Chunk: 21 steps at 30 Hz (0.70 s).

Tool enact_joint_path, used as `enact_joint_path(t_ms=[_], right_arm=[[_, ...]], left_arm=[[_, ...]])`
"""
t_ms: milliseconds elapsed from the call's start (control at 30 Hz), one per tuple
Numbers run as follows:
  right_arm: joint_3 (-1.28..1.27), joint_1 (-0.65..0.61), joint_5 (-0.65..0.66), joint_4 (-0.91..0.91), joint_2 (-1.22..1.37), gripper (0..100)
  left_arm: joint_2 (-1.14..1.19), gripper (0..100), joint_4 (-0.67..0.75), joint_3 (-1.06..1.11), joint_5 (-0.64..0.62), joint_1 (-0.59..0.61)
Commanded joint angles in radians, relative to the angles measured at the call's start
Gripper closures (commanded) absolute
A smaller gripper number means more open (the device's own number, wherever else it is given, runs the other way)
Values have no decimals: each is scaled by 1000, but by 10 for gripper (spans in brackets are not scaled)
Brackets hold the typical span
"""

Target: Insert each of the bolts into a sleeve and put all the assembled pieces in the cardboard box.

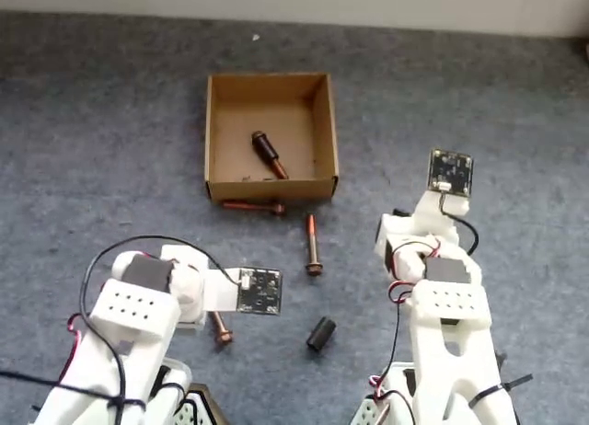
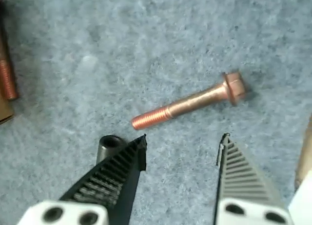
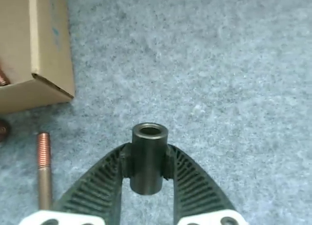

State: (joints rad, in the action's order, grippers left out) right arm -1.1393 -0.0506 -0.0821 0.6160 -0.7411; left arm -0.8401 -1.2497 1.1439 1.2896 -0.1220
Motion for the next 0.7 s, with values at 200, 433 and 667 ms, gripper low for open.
enact_joint_path(t_ms=[200,433,667], right_arm=[[7,12,-9,-24,-41,993],[10,50,-9,-24,-44,993],[12,53,-9,-24,-44,993]], left_arm=[[252,748,169,-41,17,-142],[384,750,275,-41,-91,-228],[372,886,282,-35,-175,-294]])
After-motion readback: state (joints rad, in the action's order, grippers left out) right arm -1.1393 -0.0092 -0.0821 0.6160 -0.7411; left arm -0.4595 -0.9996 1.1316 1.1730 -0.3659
